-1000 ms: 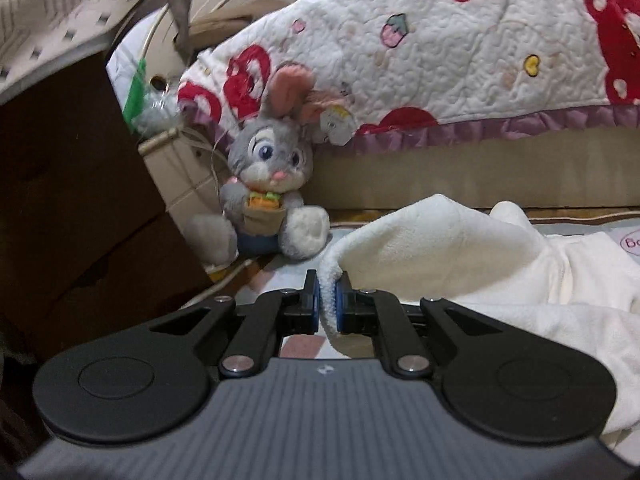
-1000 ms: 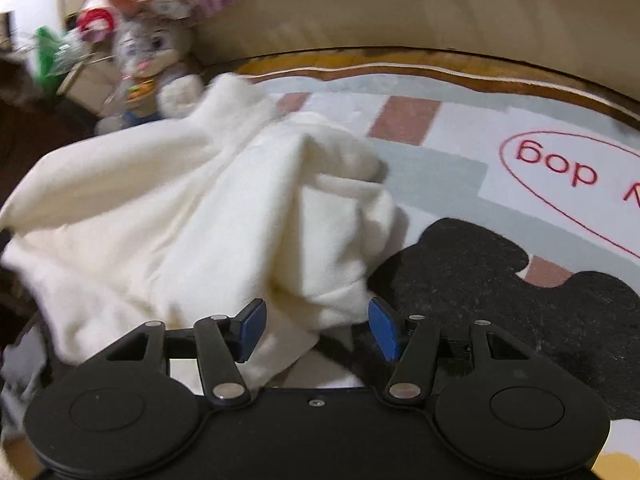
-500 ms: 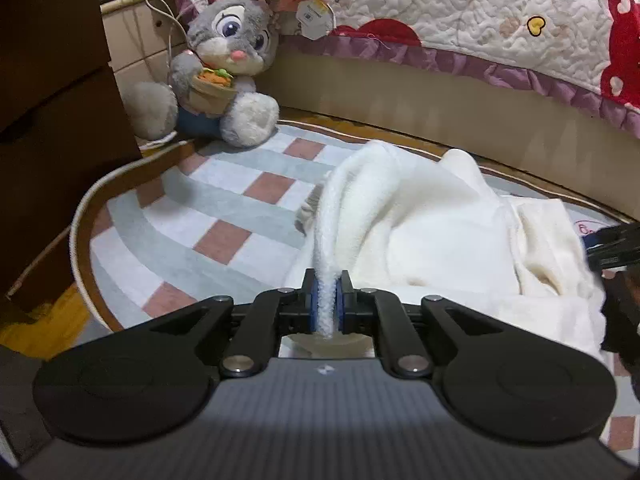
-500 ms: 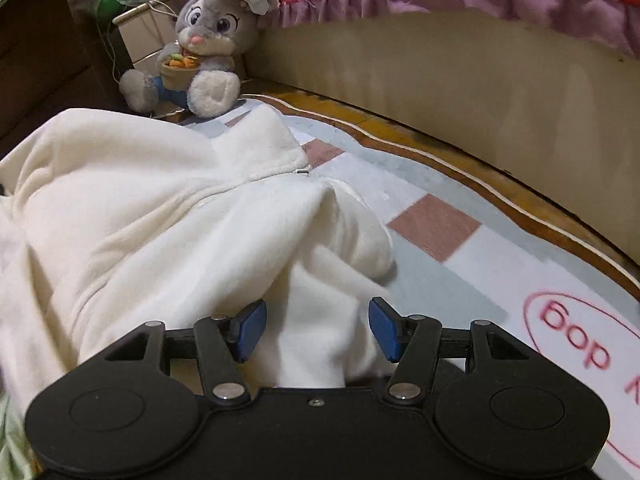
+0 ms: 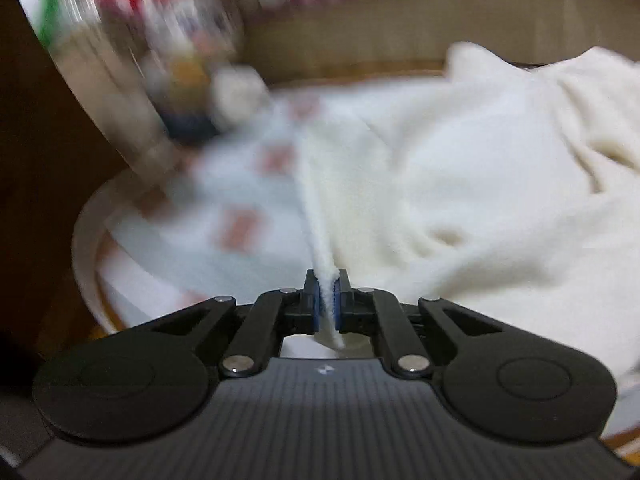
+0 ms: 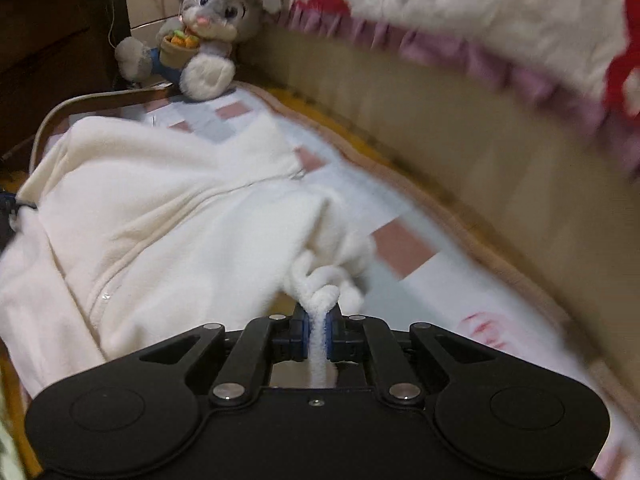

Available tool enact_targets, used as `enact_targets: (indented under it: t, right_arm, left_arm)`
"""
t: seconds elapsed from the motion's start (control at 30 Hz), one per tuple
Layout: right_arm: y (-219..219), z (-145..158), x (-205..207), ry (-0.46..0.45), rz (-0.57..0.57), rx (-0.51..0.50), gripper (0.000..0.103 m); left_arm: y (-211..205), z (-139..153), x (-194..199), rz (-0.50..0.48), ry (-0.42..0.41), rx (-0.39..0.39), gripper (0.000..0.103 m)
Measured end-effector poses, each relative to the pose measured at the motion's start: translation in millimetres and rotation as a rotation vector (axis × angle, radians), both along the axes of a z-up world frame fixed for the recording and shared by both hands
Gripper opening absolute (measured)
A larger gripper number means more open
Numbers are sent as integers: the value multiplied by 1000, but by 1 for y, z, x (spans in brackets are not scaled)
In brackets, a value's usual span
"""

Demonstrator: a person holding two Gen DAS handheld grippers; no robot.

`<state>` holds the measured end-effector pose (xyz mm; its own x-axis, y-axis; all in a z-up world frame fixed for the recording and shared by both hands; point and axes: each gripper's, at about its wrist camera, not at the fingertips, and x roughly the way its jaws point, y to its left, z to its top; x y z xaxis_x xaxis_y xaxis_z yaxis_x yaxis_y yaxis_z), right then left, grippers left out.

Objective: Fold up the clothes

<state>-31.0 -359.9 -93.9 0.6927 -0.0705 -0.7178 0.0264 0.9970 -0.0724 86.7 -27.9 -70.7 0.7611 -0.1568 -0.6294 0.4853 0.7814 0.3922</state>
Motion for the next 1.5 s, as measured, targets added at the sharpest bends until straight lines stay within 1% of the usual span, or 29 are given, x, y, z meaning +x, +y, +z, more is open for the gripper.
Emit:
enact_targets:
  t: [0.03,0.07,0.13,0.17,0.27,0.3,0.43,0.5,0.6,0.77,0.83,0.93,1.03,1.1,1.13,1.2,1.27,1.33,1.4,1.5]
  right_arm:
    - [0,9,-5,-15,-8,-27,7]
    - [-2,17,-10,-26,-22,-44,7]
    - [-4,33,-22,-54,-51,-86,7]
    - [-4,41,-28,-67,-60,-111,7]
    - [-9,67,-49,-116,-103,-187,7]
    - [-10,76,-56,-132,-118,-213,7]
    - [-11,126,-88,-206,-157,-253,7]
    - [-8,154,-107,-247,-158,-288,7]
    - [-4,195,-134,-304,-172,-316,7]
    - [2,255,-194,-401,-213,-358,6]
    - [5,277,-220,-440,-230,-362,7]
    - [11,311,-258,-502,-244,-385,6]
    - [18,342,-286,-529,-246,-415,6]
    - [19,357,-301,-532,-242,-418,7]
    - [17,361,-305,-527,-238,-422,7]
    - [7,361,-305,-498,-230,-423,7]
    - [-11,349,-294,-452,-234,-385,7]
    - [-37,323,-273,-397,-250,-323,7]
    - [-62,287,-243,-334,-278,-292,7]
    - [-104,234,-190,-249,-339,-292,7]
  left_arm:
    - [-1,11,-4,-5,-82,26,6]
    - [-1,23,-8,-6,-151,34,6]
    - [3,56,-13,6,-217,-36,6]
    - [4,71,-18,4,-253,-56,6]
    - [2,108,-35,-6,-388,-75,6]
    - [2,120,-40,-6,-422,-86,6]
    - [5,174,-58,-8,-473,-173,6]
    - [7,201,-72,-15,-494,-191,6]
    - [17,241,-99,-27,-529,-225,6]
    - [41,305,-147,-31,-588,-294,6]
    - [48,325,-163,-44,-604,-309,6]
    - [48,347,-180,-65,-608,-322,6]
    - [48,368,-197,-88,-609,-337,6]
    - [44,377,-201,-110,-591,-346,6]
    - [40,380,-199,-123,-579,-339,6]
    - [28,379,-188,-142,-544,-319,6]
    - [10,367,-164,-147,-484,-290,6]
    - [-12,345,-132,-148,-418,-254,6]
    - [-38,314,-94,-150,-362,-217,6]
    - [-80,264,-41,-158,-363,-174,7]
